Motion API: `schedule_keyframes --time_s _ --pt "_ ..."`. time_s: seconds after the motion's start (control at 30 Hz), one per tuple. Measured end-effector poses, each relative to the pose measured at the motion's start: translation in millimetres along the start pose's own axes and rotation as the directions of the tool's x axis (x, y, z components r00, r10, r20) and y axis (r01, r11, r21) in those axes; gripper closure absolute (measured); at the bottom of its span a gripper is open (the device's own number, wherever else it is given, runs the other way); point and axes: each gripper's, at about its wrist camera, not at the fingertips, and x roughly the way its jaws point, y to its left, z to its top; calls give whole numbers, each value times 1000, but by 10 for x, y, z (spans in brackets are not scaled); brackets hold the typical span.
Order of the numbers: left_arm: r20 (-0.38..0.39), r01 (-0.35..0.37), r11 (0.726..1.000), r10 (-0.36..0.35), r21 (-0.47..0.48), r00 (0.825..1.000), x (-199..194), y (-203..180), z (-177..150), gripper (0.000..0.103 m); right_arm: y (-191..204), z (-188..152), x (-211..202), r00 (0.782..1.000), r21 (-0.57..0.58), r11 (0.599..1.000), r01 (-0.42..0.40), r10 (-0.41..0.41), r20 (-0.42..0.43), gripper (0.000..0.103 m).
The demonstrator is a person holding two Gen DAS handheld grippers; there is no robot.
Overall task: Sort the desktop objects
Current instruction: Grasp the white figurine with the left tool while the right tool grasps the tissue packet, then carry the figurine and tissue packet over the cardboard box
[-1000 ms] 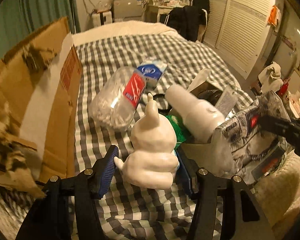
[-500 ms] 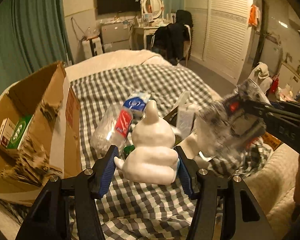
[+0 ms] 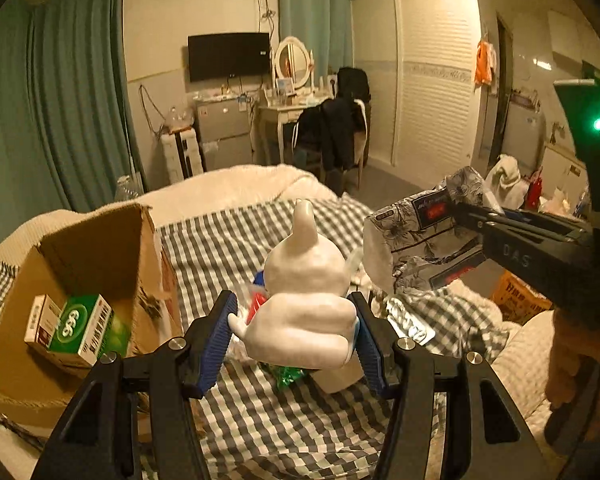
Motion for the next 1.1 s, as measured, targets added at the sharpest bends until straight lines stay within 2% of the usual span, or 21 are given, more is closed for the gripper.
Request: schedule_keyframes --time_s 0.4,0.67,1.1 --pt "99 -17 1000 18 -11 995 -287 240 201 45 180 319 -282 989 32 999 10 -15 147 84" --pt "156 -42 999 46 -24 987 -486 456 331 45 387 542 -501 973 52 998 -27 14 232 84" --pt "189 -98 989 118 -109 975 -707 1040 460 45 861 708 -714 950 59 988 -142 119 290 84"
